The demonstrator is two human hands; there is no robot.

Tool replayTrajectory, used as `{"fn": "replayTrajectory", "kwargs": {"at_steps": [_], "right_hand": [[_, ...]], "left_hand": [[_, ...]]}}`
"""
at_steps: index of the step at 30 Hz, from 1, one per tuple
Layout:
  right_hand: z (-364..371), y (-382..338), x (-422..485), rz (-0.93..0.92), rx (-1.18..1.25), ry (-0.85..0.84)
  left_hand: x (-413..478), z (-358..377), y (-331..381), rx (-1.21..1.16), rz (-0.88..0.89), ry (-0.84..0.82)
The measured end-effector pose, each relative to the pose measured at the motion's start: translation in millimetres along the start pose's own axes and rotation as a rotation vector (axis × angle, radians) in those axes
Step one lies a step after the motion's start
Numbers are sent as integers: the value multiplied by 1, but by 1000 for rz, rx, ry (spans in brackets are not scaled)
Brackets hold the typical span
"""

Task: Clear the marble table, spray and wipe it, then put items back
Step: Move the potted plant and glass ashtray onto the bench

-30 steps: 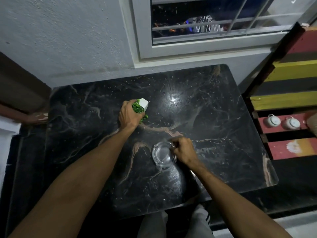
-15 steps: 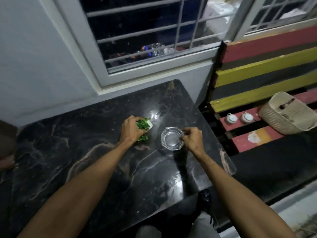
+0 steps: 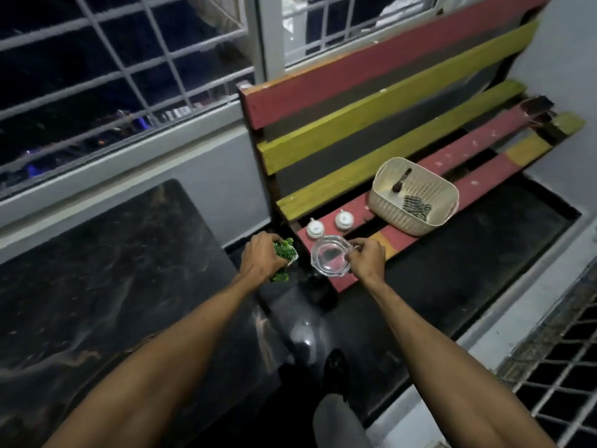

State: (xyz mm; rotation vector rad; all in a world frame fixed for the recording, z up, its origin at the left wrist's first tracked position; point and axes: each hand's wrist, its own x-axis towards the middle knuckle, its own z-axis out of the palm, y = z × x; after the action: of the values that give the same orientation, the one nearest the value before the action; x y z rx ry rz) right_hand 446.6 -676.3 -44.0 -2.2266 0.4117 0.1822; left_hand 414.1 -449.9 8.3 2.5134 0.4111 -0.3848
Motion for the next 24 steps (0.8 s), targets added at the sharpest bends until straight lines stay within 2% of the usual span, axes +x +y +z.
{"fn": "replayTrajectory", "kwargs": {"at_steps": [6, 13, 24], "right_hand": [[-34, 82, 84, 169, -19, 110], [1, 175, 156, 271, -37, 122], [48, 220, 217, 309, 60, 78]], "left_hand": [[51, 102, 67, 24, 24, -91], [105, 224, 78, 107, 4, -196], [159, 298, 82, 247, -40, -239]]}}
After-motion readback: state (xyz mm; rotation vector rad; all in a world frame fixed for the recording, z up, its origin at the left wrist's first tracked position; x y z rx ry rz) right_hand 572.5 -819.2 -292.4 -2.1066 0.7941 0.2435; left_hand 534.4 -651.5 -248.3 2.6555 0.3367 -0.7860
